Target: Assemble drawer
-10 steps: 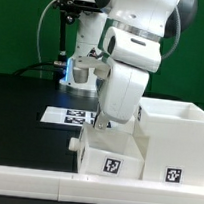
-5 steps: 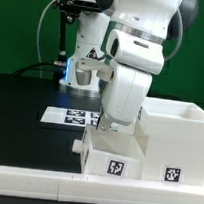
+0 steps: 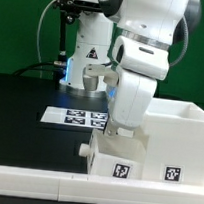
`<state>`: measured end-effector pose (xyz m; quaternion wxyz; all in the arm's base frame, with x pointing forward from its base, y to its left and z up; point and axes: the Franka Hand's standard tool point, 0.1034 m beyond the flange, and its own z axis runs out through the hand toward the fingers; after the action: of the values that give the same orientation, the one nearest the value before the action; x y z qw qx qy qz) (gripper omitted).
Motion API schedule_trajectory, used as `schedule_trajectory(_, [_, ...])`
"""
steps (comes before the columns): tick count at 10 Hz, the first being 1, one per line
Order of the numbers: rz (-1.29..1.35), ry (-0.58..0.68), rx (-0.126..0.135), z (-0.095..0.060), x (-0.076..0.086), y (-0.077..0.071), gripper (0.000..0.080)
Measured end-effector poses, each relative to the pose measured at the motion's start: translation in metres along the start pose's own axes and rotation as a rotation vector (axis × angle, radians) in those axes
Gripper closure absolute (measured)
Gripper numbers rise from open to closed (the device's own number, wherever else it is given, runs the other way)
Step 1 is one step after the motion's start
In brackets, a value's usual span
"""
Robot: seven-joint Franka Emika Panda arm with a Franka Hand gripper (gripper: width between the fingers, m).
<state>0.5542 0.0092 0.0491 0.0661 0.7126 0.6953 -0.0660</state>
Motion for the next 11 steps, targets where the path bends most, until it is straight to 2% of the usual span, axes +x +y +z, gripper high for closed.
schedule_trajectory(4, [0.021, 0.002, -0.004, 0.002, -0.001, -0.002, 0.0760])
schedule_trajectory(6, [0.022, 0.002, -0.004, 0.003, -0.001, -0.002, 0.0388])
schedule_trajectory(7, [0.022, 0.002, -0.004, 0.003, -0.001, -0.002, 0.0388])
schedule_trajectory(8, [0.020, 0.003, -0.004, 0.003, -0.002, -0.002, 0.0249])
schedule_trajectory(9, [0.017, 0.005, -0.003, 0.003, -0.008, -0.001, 0.0176])
schedule_trajectory(10, [0.018, -0.010, 0.021, -0.005, -0.016, 0.003, 0.0176])
schedule_trajectory(11, [0.006, -0.014, 0.011, -0.015, -0.025, 0.017, 0.0155])
